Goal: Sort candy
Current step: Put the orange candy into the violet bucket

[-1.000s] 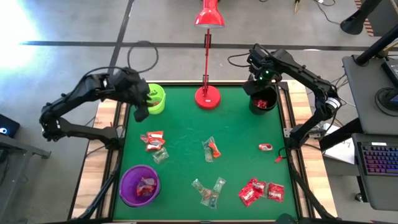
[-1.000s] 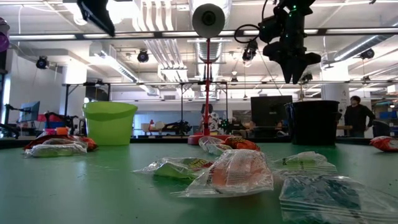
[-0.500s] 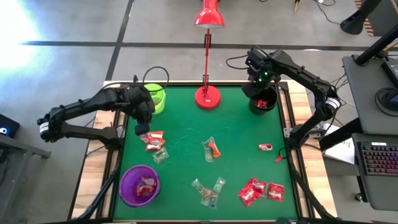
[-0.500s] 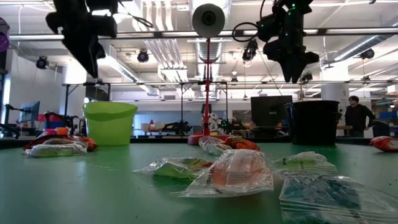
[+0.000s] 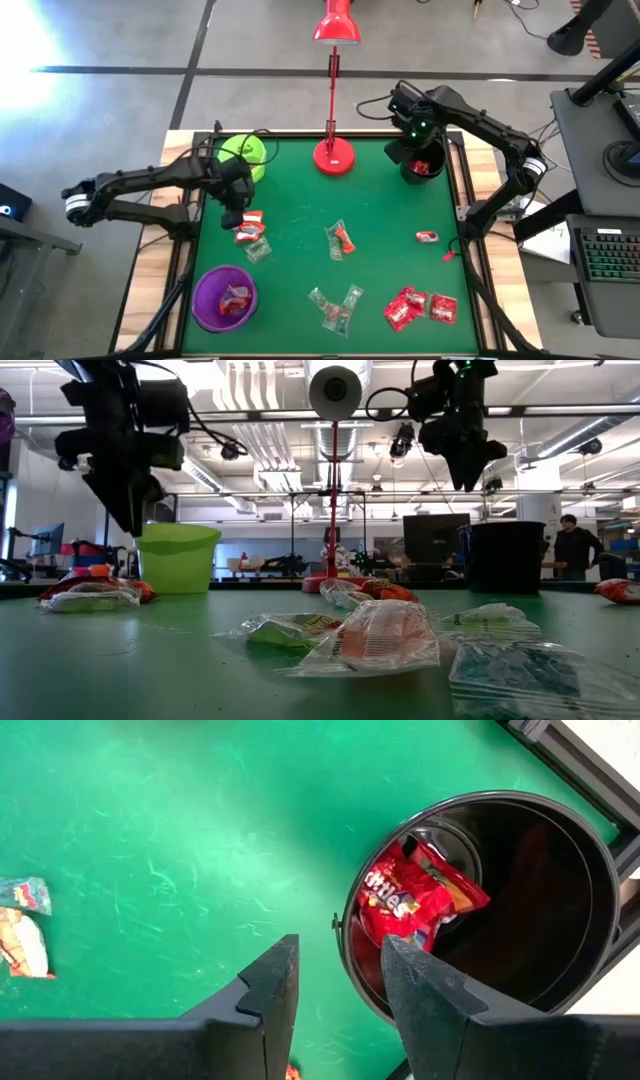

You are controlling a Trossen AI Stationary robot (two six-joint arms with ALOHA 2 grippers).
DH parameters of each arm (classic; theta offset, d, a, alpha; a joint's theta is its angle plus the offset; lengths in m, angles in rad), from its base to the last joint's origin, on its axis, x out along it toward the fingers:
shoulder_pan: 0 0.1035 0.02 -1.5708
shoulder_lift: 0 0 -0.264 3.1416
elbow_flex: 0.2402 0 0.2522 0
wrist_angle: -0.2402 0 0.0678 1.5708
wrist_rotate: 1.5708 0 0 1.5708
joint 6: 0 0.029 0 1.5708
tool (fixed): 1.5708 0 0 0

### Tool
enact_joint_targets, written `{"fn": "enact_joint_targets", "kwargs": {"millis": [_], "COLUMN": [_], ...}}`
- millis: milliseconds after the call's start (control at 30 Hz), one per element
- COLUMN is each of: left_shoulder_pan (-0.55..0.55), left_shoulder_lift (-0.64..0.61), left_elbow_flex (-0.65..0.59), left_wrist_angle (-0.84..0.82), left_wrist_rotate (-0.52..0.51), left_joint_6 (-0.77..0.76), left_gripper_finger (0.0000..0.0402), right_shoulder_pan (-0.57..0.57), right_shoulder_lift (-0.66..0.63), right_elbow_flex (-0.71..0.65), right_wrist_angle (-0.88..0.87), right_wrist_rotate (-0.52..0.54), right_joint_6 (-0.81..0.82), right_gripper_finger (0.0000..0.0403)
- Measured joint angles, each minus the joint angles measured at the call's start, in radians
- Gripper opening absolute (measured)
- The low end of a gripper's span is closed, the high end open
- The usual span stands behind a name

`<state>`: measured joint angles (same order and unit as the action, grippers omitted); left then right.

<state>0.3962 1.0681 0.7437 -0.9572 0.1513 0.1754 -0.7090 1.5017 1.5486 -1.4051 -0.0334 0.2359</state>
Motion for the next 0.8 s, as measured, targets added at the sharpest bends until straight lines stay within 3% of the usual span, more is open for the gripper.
{"fn": "enact_joint_targets", "kwargs": {"millis": [800], "left_shoulder_pan": [0.0], "left_shoulder_lift": [0.236], "left_elbow_flex": [0.008], "left_wrist_angle": [0.076], "left_wrist_rotate": [0.061], "left_joint_6": [0.029], "left_gripper_finger": [0.0115], "right_shoulder_pan": [0.002], "right_shoulder_lift": [0.0], "right_elbow_flex": [0.0], "right_wrist_angle": [-0.001], "right_wrist_rotate": [0.0], "right_joint_6": [-0.002], "right_gripper_finger": [0.014]}}
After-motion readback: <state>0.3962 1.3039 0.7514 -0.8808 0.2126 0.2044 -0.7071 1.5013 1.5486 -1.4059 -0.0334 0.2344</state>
